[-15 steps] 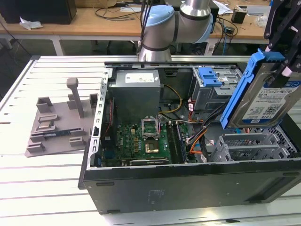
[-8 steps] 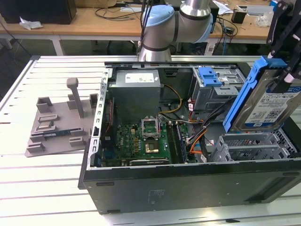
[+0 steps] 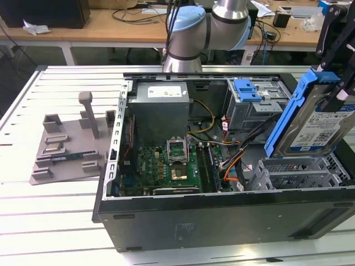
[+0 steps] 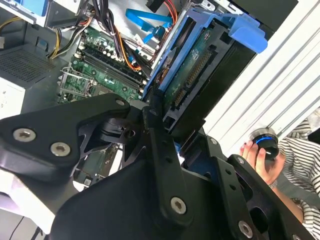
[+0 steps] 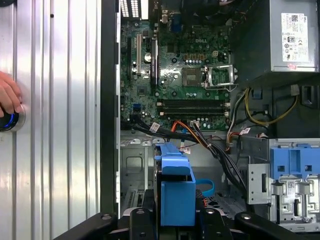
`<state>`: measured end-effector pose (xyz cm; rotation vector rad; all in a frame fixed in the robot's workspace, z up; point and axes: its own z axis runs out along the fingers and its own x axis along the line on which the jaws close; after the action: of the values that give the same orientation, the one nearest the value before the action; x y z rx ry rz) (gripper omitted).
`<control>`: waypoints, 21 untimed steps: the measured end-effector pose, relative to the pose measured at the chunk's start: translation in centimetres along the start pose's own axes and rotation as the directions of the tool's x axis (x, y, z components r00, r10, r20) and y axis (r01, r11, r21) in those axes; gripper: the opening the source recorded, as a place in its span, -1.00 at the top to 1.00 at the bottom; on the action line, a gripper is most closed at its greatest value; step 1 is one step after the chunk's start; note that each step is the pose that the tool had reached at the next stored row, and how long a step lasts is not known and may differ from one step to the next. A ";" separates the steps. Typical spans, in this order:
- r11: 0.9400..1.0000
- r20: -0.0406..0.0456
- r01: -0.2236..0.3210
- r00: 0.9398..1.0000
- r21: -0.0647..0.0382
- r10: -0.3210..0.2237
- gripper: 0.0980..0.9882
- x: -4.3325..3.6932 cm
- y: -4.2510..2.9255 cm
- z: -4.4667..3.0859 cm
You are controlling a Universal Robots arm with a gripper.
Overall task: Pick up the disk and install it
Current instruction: 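Pick up the disk, then insert the disk into the insertion slot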
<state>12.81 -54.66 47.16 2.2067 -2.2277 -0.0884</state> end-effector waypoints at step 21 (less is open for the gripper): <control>1.000 0.000 0.000 1.000 0.000 0.000 0.40 1.01 -0.42 2.16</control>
<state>13.13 -55.59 44.96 2.2066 -2.2275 -0.0882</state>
